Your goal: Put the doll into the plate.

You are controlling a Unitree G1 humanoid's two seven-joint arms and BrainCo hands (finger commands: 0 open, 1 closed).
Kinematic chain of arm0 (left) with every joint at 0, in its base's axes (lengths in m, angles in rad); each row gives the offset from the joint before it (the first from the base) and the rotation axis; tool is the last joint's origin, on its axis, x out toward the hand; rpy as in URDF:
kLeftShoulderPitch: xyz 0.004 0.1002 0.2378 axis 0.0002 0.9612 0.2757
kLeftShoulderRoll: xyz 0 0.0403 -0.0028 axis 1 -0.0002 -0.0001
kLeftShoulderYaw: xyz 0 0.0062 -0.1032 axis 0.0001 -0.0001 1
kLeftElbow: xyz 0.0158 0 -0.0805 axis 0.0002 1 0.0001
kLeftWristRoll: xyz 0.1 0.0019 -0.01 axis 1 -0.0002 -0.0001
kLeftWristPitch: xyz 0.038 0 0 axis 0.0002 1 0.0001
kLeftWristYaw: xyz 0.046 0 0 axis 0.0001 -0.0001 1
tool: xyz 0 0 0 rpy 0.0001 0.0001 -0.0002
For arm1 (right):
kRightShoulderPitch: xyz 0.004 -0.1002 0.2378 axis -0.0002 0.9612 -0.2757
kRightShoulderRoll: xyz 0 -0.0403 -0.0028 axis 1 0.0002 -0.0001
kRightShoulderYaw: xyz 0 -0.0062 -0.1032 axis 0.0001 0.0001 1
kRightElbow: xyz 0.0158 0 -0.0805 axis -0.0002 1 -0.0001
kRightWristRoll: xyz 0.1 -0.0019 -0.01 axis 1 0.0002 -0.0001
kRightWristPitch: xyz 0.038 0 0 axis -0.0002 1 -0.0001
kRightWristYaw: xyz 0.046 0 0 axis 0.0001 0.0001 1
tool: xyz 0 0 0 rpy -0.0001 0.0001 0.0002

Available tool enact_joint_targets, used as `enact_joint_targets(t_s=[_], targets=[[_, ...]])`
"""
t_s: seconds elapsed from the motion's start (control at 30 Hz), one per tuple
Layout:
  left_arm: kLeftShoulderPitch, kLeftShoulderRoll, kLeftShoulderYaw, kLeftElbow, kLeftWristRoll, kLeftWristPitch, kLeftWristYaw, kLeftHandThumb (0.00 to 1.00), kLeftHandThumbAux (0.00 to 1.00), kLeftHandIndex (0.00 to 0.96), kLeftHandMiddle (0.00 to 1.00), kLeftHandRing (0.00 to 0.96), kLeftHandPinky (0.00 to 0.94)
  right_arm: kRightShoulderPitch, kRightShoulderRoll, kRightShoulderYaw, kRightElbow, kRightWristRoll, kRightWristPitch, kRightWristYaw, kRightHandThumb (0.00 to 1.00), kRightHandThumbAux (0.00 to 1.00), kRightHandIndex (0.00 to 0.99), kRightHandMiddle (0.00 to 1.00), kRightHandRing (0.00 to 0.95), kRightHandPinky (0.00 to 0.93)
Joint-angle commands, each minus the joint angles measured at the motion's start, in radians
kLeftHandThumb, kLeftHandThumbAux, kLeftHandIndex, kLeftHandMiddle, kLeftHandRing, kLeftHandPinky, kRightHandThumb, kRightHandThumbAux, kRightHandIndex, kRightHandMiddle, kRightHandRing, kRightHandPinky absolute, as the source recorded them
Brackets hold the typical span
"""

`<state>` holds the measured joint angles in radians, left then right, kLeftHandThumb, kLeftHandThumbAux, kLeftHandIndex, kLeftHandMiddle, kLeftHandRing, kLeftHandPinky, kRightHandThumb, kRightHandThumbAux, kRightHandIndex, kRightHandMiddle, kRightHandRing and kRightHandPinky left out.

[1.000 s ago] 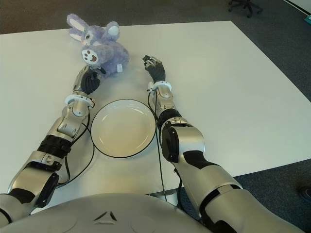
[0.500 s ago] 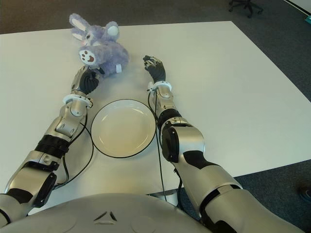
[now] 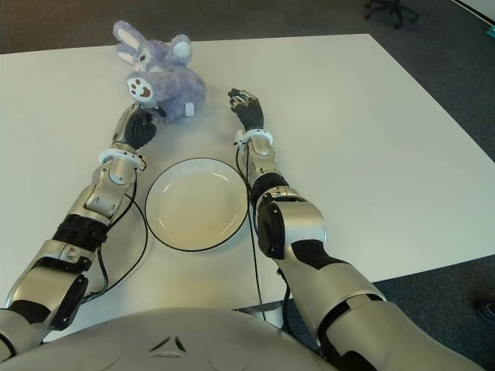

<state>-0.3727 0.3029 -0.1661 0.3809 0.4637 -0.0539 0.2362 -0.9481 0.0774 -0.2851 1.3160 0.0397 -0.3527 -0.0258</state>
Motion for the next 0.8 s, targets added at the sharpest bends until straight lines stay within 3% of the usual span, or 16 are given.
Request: enact_joint_targets(t_s=[0.03,0.1,0.2,0.7,0.73,0.8], targets=[[0.016,-0.009,0.016,0.008,-0.024,-0.020,-0.004,0.851,0.652,0.442,0.490,0.655,0.573,0.059,0.055,-0.007,0.035,0.007,0.044,-0.007,0.707,0.727,0.405,0.192,0.166,0.195],[0.016,-0.014,0.018,0.010,-0.025,-0.017,0.003,0.851,0.652,0.421,0.571,0.557,0.493,0.061,0.052,-0.006,0.035,0.005,0.048,-0.006,0.707,0.728,0.403,0.188,0.161,0.183],[0.017,-0.020,0.021,0.007,-0.023,-0.003,0.010,0.846,0.654,0.407,0.546,0.477,0.422,0.063,0.053,-0.004,0.036,0.002,0.048,-0.011,0.706,0.729,0.402,0.188,0.161,0.184],[0.045,-0.021,0.010,-0.068,0.037,0.071,0.004,0.837,0.662,0.386,0.534,0.429,0.427,0.064,0.058,-0.011,0.034,0.010,0.037,-0.002,0.707,0.727,0.404,0.196,0.179,0.213],[0.046,-0.018,0.006,-0.074,0.044,0.078,0.000,0.726,0.432,0.242,0.402,0.402,0.401,0.064,0.058,-0.012,0.034,0.011,0.037,0.001,0.707,0.726,0.404,0.198,0.179,0.211],[0.050,-0.016,0.003,-0.084,0.052,0.087,-0.004,0.691,0.364,0.199,0.363,0.393,0.393,0.065,0.058,-0.013,0.034,0.012,0.036,0.004,0.707,0.726,0.405,0.199,0.179,0.211]])
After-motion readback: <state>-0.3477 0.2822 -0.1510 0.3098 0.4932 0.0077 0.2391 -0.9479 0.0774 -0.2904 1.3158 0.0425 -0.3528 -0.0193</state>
